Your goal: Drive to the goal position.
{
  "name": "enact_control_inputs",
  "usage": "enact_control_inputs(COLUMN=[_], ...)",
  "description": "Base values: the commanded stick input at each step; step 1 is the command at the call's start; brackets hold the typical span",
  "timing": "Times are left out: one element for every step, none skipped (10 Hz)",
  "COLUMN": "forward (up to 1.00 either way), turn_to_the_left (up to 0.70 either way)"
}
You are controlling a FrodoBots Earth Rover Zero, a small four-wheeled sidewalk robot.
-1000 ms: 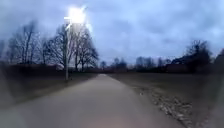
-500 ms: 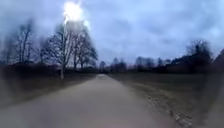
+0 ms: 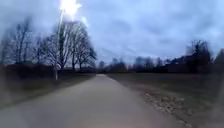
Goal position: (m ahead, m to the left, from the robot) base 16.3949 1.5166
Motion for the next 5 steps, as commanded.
enact_control_inputs(forward=[1.00,1.00,1.00,1.00,1.00], turn_to_the_left=[0.04,0.04,0.04,0.04,0.04])
